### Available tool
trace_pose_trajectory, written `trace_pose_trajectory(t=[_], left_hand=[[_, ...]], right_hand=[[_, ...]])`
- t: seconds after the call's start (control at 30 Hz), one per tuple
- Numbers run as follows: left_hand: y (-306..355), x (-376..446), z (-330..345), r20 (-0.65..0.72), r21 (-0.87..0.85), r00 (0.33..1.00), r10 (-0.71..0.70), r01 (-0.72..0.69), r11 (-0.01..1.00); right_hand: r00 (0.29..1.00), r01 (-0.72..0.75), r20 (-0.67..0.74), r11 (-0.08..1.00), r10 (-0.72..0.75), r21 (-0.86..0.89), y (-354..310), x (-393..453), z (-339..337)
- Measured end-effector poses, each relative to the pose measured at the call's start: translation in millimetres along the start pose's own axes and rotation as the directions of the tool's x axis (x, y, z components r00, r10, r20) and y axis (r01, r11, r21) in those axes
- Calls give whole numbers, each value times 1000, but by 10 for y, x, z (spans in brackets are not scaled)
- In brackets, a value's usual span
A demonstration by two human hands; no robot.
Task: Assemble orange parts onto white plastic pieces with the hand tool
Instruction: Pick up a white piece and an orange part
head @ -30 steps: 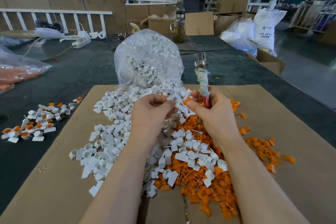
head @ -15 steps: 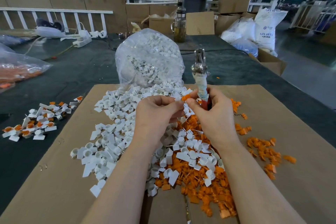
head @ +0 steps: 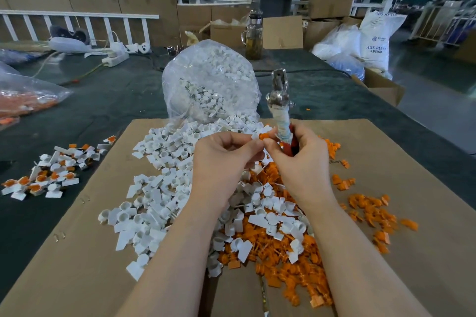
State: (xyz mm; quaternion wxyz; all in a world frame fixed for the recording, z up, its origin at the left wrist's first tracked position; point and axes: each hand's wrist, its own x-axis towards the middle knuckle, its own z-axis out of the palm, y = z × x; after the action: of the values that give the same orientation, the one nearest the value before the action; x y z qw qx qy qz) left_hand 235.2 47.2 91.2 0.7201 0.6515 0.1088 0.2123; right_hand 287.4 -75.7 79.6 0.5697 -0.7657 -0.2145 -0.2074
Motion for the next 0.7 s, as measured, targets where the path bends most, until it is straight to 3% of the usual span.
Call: trace_pose_trajectory(t=[0.7], left_hand=[[1, -18, 52, -107, 282, 989, 98, -64, 957]], right_hand=[[996, -15, 84, 989, 28, -150, 6, 24, 8]])
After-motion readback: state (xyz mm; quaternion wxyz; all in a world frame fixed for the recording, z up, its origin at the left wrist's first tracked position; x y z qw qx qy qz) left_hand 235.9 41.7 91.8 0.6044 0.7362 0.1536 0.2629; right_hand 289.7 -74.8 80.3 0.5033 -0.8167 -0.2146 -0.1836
